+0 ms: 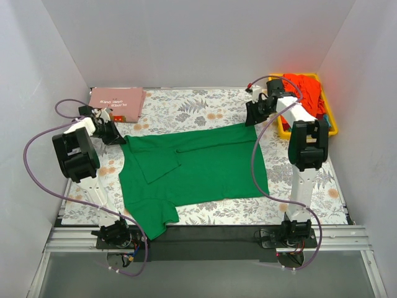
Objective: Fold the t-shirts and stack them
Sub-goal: Fold the tshirt
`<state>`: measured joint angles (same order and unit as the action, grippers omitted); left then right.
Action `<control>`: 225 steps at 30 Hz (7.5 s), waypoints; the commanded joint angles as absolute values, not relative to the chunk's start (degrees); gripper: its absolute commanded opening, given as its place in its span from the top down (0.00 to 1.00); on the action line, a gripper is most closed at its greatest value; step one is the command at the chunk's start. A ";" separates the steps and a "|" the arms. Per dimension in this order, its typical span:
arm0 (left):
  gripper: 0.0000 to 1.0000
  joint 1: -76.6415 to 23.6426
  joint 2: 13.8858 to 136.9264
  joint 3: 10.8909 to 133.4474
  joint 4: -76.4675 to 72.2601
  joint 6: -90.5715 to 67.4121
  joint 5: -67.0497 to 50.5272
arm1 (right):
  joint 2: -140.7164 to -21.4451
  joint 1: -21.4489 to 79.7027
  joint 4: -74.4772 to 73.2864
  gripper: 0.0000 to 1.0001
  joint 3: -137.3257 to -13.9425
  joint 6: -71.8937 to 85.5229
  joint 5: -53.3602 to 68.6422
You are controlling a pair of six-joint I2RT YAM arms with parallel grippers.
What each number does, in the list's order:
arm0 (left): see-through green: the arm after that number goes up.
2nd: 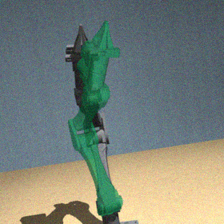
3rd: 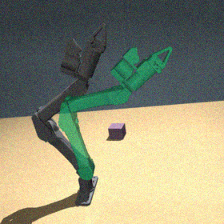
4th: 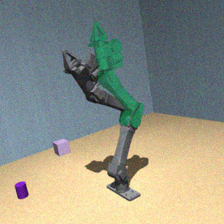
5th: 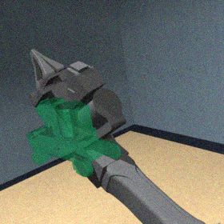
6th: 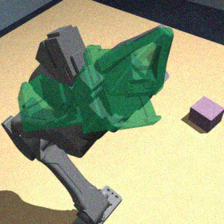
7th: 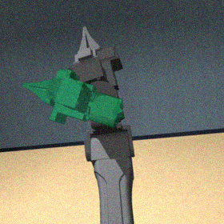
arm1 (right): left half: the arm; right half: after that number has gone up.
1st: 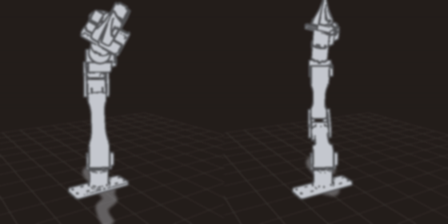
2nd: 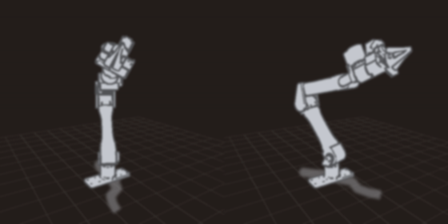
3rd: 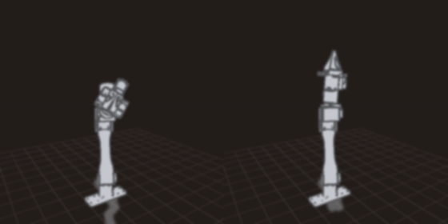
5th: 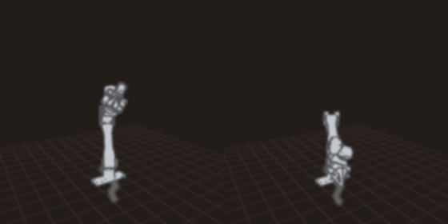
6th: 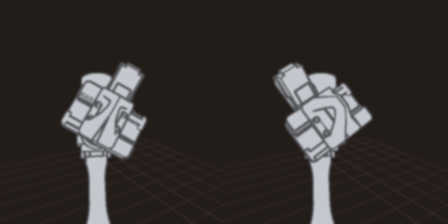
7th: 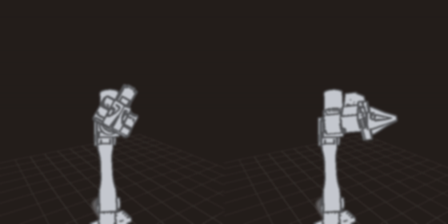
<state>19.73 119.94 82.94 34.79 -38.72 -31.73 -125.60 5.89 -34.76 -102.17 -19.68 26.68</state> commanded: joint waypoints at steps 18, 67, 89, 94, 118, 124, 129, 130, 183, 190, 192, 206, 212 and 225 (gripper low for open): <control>0.92 16.18 109.77 79.02 32.17 -40.69 -43.95 | -130.51 5.54 -35.25 0.72 -108.37 -14.77 34.02; 0.60 11.36 74.38 57.06 63.64 11.68 -35.43 | -84.47 14.06 -49.49 0.36 -62.44 -53.70 18.90; 0.59 2.37 65.13 46.32 61.44 9.40 -28.66 | -80.51 20.65 -31.64 0.52 -42.63 -56.25 4.48; 0.57 1.67 63.37 43.95 61.61 10.81 -26.98 | -81.91 20.65 -30.50 0.58 -41.31 -56.86 3.61; 0.63 -15.38 61.35 27.61 43.35 6.67 -3.26 | -82.09 20.65 -29.71 0.99 -42.01 -55.46 2.20; 0.96 -15.91 61.26 25.92 43.59 7.13 -2.99 | -81.65 20.65 -30.41 0.99 -42.01 -55.28 2.46; 1.00 -15.91 59.51 29.61 48.33 5.19 -4.66 | -78.41 20.39 -32.34 0.99 -41.84 -55.20 3.16; 1.00 -15.91 58.98 30.40 50.34 5.10 -4.75 | -77.88 20.22 -32.78 0.99 -41.92 -55.28 3.25; 1.00 -3.16 90.44 67.59 45.97 4.83 -10.90 | -103.53 10.81 -40.25 0.99 -76.11 -61.61 7.21; 1.00 -2.73 91.84 67.50 44.30 5.36 -10.20 | -105.11 10.64 -40.17 0.99 -77.34 -61.61 6.94; 1.00 -2.64 92.63 67.33 44.04 5.45 -10.02 | -105.82 10.63 -40.25 0.99 -77.87 -61.61 7.12; 1.00 -2.02 95.10 67.59 41.05 4.66 -10.11 | -109.95 10.37 -40.17 0.99 -81.91 -60.91 7.21; 1.00 -1.49 95.80 66.80 40.17 4.31 -10.37 | -111.27 10.37 -40.08 0.99 -83.32 -60.38 7.12; 1.00 -0.62 96.24 66.89 39.64 4.31 -10.20 | -113.11 10.28 -40.17 0.99 -86.05 -59.85 6.68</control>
<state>-1.08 96.25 66.70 40.84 4.05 -10.50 -112.01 10.90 -39.07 -84.01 -59.27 6.87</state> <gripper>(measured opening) 0.017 0.022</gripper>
